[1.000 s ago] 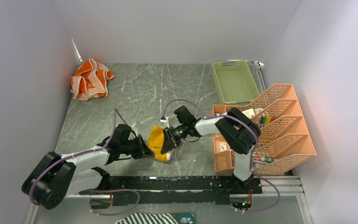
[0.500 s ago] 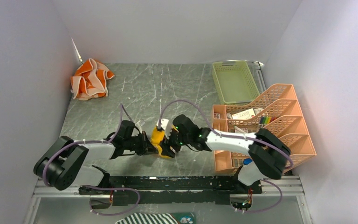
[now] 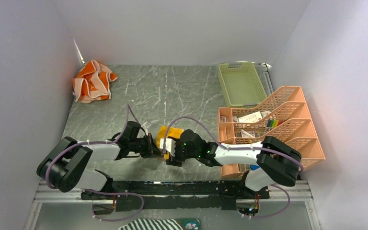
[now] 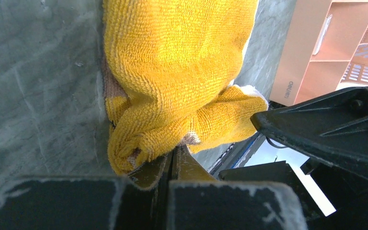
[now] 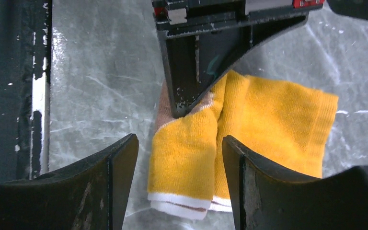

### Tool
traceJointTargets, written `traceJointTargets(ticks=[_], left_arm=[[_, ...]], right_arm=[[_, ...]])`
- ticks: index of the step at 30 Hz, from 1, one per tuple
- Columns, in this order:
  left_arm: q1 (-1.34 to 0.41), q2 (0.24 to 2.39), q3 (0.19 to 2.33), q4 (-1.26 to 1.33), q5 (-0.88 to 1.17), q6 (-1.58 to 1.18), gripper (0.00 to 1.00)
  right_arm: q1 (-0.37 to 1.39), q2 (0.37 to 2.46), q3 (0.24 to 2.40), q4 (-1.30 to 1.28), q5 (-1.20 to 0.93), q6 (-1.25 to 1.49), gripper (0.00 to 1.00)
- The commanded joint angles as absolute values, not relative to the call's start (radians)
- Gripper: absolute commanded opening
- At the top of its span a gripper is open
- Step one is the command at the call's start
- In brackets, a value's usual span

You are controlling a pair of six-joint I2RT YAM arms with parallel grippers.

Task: Roll the towels
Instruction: Roll the towel at the center of the board.

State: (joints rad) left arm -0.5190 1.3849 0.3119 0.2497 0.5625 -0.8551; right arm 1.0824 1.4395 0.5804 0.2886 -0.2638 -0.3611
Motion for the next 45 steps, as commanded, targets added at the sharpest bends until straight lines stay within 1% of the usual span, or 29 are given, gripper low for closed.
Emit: traceJointTargets(ticks=[1,11,15,19,20,22,23,26,27,30,33,36,39,45], left_arm=[[-0.523,1.422,0.310,0.110,0.413,-0.775,0.07],[-0.522,1.413,0.352,0.041,0.439,-0.768,0.07],[-0.522,1.375,0.390,-0.013,0.452,-0.763,0.07],[-0.509,1.284,0.460,-0.106,0.488,-0.742,0.07],[-0.499,1.247,0.483,-0.128,0.503,-0.739,0.07],[-0.467,1.169,0.532,-0.173,0.531,-0.728,0.08],[-0.453,1.119,0.571,-0.200,0.534,-0.720,0.08],[-0.406,1.040,0.653,-0.305,0.498,-0.676,0.11],[-0.392,1.027,0.673,-0.347,0.486,-0.655,0.11],[-0.366,1.006,0.697,-0.390,0.490,-0.599,0.11],[-0.364,0.986,0.679,-0.376,0.519,-0.584,0.10],[-0.364,0.972,0.651,-0.344,0.539,-0.592,0.11],[-0.364,0.980,0.642,-0.323,0.551,-0.590,0.11],[-0.366,0.999,0.617,-0.262,0.581,-0.606,0.11]], right_arm=[[1.112,1.482,0.573,0.382,-0.215,-0.476,0.65],[1.166,1.563,0.581,0.332,-0.180,-0.516,0.64],[1.167,1.616,0.594,0.307,-0.144,-0.498,0.62],[1.166,1.650,0.587,0.316,-0.157,-0.441,0.58],[1.166,1.655,0.585,0.321,-0.146,-0.417,0.55],[1.164,1.665,0.592,0.317,-0.124,-0.364,0.46],[1.161,1.670,0.597,0.311,-0.120,-0.331,0.38],[1.147,1.679,0.626,0.279,-0.153,-0.249,0.05],[1.147,1.679,0.635,0.269,-0.172,-0.213,0.00],[1.141,1.651,0.657,0.253,-0.245,-0.117,0.00],[1.114,1.591,0.648,0.297,-0.342,-0.004,0.00],[1.011,1.575,0.647,0.339,-0.538,0.153,0.00],[0.876,1.612,0.675,0.355,-0.690,0.293,0.00],[0.756,1.731,0.718,0.376,-0.840,0.395,0.00]])
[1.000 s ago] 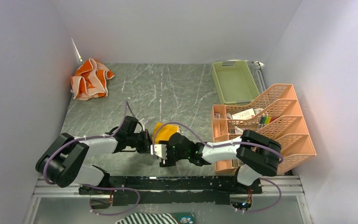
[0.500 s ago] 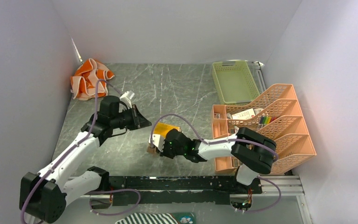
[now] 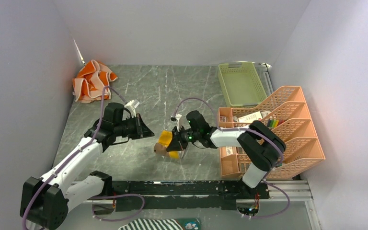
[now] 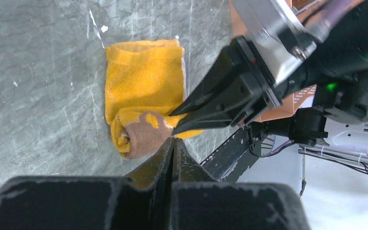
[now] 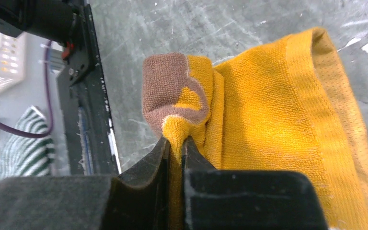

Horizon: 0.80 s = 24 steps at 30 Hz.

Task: Roll the towels
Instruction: Roll the towel at the center of the board.

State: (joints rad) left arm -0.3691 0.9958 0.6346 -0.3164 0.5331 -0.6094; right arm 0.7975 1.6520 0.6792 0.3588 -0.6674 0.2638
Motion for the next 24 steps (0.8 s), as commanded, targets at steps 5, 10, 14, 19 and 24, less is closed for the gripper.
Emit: traceJointTargets(ticks=[5,10,14,19,24], left_arm=[[-0.412,1.041,0.584,-0.193,0.537,-0.642,0.10],[-0.477,1.078,0.532,-0.114,0.486,-0.716,0.10],[-0.496,1.106,0.497,-0.059,0.484,-0.736,0.10],[-0.532,1.181,0.504,-0.018,0.458,-0.715,0.10],[-0.548,1.303,0.482,0.106,0.446,-0.715,0.10]], right_arm=[[0.715,1.906,0.810,0.326,-1.005,0.476,0.00],[0.676,1.918,0.759,0.408,-0.973,0.524,0.00],[0.607,1.897,0.703,0.483,-0.970,0.578,0.00],[0.600,1.902,0.774,0.328,-0.946,0.470,0.09],[0.600,1.919,0.841,0.236,-0.926,0.411,0.18]])
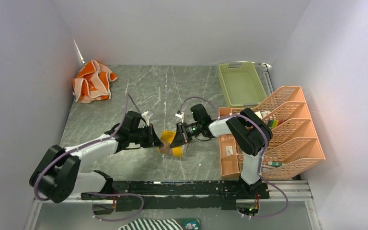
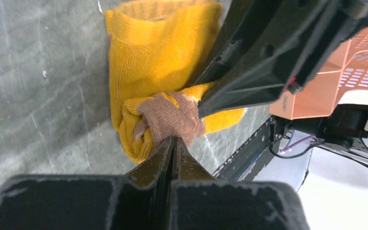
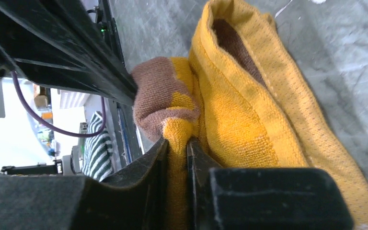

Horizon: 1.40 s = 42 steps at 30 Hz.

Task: Roll the towels
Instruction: Roll the towel at the center of the board.

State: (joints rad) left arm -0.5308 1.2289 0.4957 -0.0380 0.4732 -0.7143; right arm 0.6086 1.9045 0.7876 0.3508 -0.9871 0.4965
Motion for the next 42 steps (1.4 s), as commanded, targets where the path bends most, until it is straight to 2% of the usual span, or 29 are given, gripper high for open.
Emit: traceJointTargets(ticks=[1,4,6,9,12,15,16,22,26,42], left_arm=[[-0.552,1.328,0.482,0.117,0.440,-0.718,0.09],[-0.558,1.388,0.482,0.122,0.394,-0.716,0.08],[-0.556,1.417,0.499,0.096,0.347,-0.700,0.08],[-0.557,1.467,0.553,0.031,0.276,-0.657,0.07],[-0.557,1.515,0.599,0.010,0.252,-0.639,0.07],[-0.556,1.562,0.641,0.001,0.249,-0.627,0.07],[-0.557,1.573,0.655,-0.004,0.249,-0.625,0.07],[-0.556,1.603,0.700,-0.046,0.225,-0.594,0.07],[-0.557,1.627,0.739,-0.079,0.209,-0.574,0.07],[-0.509,1.747,0.943,-0.214,0.244,-0.450,0.08]], right_arm=[[0.601,1.916,0.851,0.220,-0.919,0.403,0.19],[0.600,1.869,0.860,0.179,-0.884,0.357,0.34],[0.602,1.790,0.855,0.149,-0.823,0.290,0.49],[0.634,1.620,0.812,0.132,-0.596,0.161,0.65],[0.710,1.439,0.731,0.180,-0.381,-0.039,0.71],[0.790,1.282,0.624,0.250,-0.262,-0.218,0.97],[0.808,1.248,0.604,0.251,-0.261,-0.265,1.00],[0.871,1.272,0.604,0.165,-0.251,-0.410,1.00],[0.903,1.351,0.615,0.183,-0.247,-0.467,0.96],[0.946,1.583,0.716,0.218,-0.126,-0.572,0.91]])
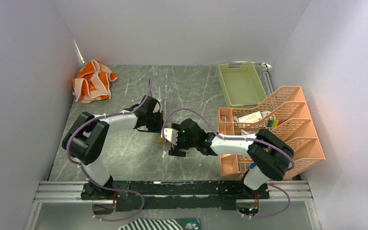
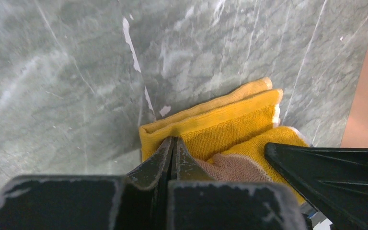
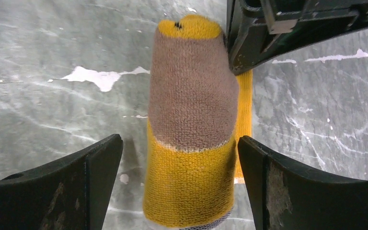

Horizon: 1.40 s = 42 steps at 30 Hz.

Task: Roll the towels
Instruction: Roll the towel at the center of the board.

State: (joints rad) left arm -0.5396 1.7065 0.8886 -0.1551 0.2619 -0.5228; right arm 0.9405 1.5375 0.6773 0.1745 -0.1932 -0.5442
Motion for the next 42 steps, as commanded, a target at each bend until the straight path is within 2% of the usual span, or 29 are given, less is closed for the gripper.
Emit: traceJointTargets(ticks=[1,4,8,12,17,20,30,36,42], left_arm=[[-0.503,1.756,0.959,-0.227,0.250,-0.440,0.07],[-0.469,1.749,0.989,-0.245,0.260,-0.430,0.07],[-0.381,1.659,1.017,-0.267,0.278,-0.443,0.08],[-0.333,1.530,1.035,-0.297,0.282,-0.437,0.10],[-0.332,1.361,0.960,-0.271,0.362,-0.438,0.11],[-0.338,1.262,0.826,-0.142,0.494,-0.475,0.14],[-0.408,1.232,0.718,-0.115,0.486,-0.471,0.13],[-0.462,1.333,0.729,-0.062,0.469,-0.490,0.13],[-0.506,1.466,0.735,0.020,0.402,-0.532,0.12]], right_arm=[[0.946,1.597,0.725,0.220,-0.113,-0.566,0.90],[0.935,1.632,0.759,0.208,-0.125,-0.529,0.86],[0.874,1.660,0.825,0.160,-0.253,-0.433,0.77],[0.812,1.690,0.886,0.113,-0.375,-0.350,0.60],[0.723,1.759,0.976,0.031,-0.547,-0.243,0.28],[0.677,1.825,1.045,-0.022,-0.663,-0.182,0.21],[0.599,1.925,1.069,-0.015,-0.971,0.076,0.19],[0.582,1.954,1.013,0.067,-1.003,0.223,0.19],[0.575,1.962,0.966,0.045,-0.989,0.223,0.24]])
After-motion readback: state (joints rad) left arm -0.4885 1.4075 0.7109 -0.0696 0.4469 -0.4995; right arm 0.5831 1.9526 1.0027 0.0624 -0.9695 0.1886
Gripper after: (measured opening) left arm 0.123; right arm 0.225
